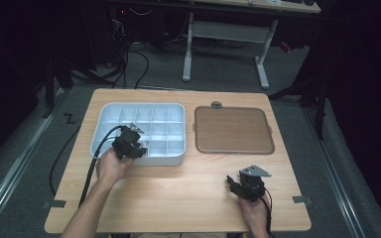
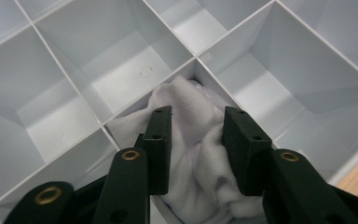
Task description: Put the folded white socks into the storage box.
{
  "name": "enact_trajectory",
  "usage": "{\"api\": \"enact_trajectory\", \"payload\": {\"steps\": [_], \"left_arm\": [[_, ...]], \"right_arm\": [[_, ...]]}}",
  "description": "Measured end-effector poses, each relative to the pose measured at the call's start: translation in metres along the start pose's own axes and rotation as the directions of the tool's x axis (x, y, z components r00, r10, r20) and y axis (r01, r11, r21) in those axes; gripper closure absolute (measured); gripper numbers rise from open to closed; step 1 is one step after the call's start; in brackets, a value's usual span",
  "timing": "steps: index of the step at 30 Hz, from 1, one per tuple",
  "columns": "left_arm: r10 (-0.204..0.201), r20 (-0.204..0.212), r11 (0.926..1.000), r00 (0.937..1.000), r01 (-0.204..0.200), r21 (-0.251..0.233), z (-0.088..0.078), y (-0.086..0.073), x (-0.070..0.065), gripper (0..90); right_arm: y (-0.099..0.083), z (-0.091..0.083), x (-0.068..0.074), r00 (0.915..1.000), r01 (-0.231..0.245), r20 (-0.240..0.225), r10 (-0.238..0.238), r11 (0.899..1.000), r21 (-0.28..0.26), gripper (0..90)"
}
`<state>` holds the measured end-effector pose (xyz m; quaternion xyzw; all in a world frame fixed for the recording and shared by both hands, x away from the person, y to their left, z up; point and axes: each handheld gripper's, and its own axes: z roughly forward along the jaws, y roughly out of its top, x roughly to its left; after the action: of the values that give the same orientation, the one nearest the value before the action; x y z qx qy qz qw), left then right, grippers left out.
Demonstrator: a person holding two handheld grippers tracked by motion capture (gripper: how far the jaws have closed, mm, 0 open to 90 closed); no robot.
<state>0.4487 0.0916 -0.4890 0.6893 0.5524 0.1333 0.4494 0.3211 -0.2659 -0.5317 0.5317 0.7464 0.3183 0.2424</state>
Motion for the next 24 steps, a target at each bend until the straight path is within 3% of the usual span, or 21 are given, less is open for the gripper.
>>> {"api": "enact_trajectory", "payload": {"steps": [8, 15, 20, 24], "left_arm": [[-0.011, 0.017, 0.9993, 0.9998, 0.011, 0.037, 0.008, -0.006, 0.003, 67.8], [-0.018, 0.024, 0.9994, 0.9996, 0.017, 0.031, 0.005, -0.005, 0.004, 66.5], [-0.063, 0.038, 0.998, 0.9973, 0.064, -0.004, -0.002, 0.0, 0.005, 60.7], [-0.068, 0.049, 0.9971, 0.9965, 0.069, -0.032, -0.01, 0.004, 0.005, 50.6]], "right_arm": [[0.0, 0.0, 0.0, 1.0, 0.001, -0.001, -0.001, 1.0, 0.0, 45.5], [0.0, 0.0, 0.0, 1.0, 0.001, -0.001, -0.001, 1.0, 0.0, 45.4], [0.0, 0.0, 0.0, 1.0, 0.003, -0.003, -0.003, 1.0, -0.001, 45.1], [0.0, 0.0, 0.0, 1.0, 0.004, -0.003, -0.004, 1.0, -0.001, 45.0]]}}
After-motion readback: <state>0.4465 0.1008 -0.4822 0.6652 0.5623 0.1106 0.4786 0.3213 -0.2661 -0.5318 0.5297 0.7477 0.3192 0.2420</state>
